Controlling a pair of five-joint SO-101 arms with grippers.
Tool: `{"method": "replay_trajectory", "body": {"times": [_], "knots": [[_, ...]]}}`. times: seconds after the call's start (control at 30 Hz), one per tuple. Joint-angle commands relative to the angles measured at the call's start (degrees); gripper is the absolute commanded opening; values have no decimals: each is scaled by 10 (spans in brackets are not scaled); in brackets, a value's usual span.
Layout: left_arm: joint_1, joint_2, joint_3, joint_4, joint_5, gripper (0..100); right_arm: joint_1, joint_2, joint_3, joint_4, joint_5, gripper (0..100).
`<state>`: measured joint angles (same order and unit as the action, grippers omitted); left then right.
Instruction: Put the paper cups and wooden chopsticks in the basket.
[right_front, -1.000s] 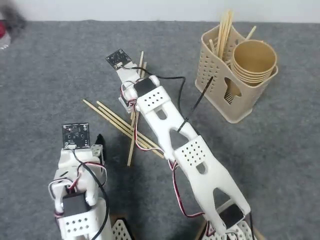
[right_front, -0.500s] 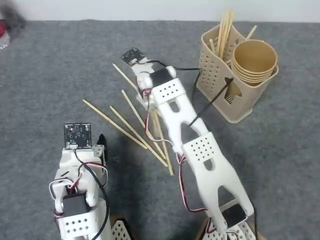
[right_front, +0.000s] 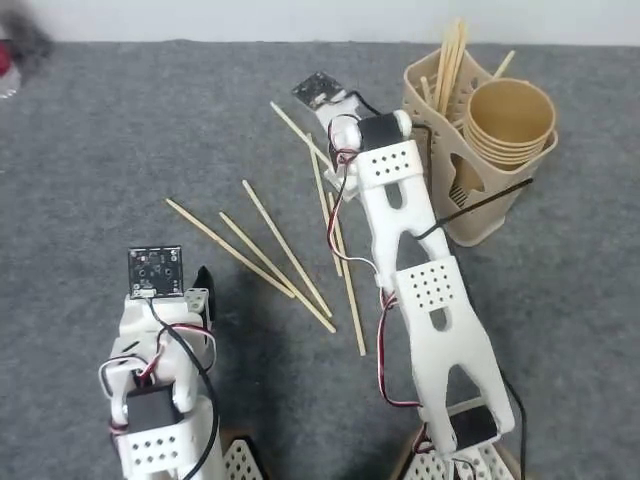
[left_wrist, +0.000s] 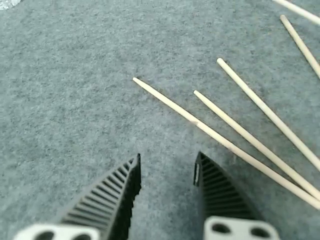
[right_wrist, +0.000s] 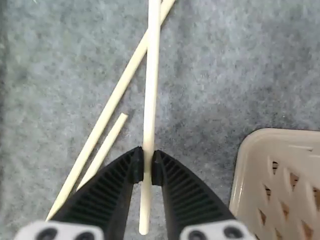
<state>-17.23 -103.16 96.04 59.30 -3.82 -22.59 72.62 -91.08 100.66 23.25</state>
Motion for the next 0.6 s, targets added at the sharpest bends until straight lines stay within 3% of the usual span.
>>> {"method": "replay_trajectory", "body": {"times": [0.0, 0.13, 0.27, 0.57], "knots": [[4, -11, -13, -11, 5, 170, 6, -95, 59, 26, -11, 8], [4, -11, -13, -11, 5, 170, 4, -181, 212, 25, -105, 8], [4, -11, -13, -11, 5, 170, 2, -278, 323, 20, -142, 8], [4, -11, -13, -10, 5, 170, 2, -507, 213, 18, -142, 8]]}}
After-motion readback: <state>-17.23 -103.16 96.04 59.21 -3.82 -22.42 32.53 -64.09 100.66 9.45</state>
